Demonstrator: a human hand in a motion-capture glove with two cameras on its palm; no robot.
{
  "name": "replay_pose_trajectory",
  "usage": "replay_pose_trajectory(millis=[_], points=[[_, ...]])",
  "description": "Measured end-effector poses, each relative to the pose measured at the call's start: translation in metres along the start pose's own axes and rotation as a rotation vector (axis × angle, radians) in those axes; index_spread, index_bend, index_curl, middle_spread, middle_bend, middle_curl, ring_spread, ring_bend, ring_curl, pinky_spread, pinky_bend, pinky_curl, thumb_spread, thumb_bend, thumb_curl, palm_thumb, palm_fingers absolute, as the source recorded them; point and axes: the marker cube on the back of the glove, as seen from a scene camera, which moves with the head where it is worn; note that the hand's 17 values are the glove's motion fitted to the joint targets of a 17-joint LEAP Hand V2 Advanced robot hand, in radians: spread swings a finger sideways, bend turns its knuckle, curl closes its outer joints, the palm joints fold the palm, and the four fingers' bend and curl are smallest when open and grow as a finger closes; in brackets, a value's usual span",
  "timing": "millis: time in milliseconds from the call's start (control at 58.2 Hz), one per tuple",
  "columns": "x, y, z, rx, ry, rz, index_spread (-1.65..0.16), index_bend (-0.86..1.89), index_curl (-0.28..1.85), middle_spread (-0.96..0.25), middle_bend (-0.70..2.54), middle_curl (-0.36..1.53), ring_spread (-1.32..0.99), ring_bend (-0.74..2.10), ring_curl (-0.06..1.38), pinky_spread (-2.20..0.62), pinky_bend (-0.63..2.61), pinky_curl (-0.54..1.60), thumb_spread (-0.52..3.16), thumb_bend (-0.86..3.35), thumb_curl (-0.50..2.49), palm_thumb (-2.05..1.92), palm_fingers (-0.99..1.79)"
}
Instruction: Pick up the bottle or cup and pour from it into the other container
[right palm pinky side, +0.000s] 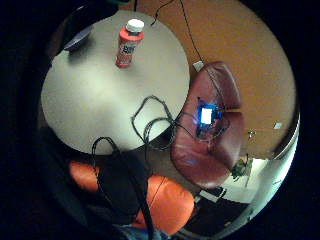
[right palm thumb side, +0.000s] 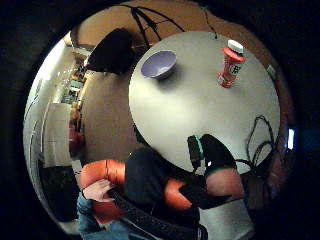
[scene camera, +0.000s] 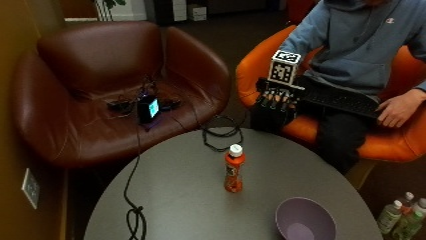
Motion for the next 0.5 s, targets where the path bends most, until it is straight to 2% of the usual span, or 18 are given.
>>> replay_pose_trajectory(millis=[189, 498], points=[[-0.006, -0.014, -0.006, 0.011, 0.033, -0.015, -0.34, 0.18, 0.16, -0.08, 0.16, 0.09, -0.02, 0.30, 0.13, 0.20, 0.49, 0.21, 0.76, 0.27, 0.21, 0.63, 0.20], [-0.011, -0.052, -0.012, -0.021, 0.049, -0.041, -0.39, 0.17, 0.25, -0.09, 0.16, 0.16, -0.04, 0.33, 0.20, 0.23, 0.49, 0.27, 0.94, 0.12, 0.30, 0.71, 0.17]])
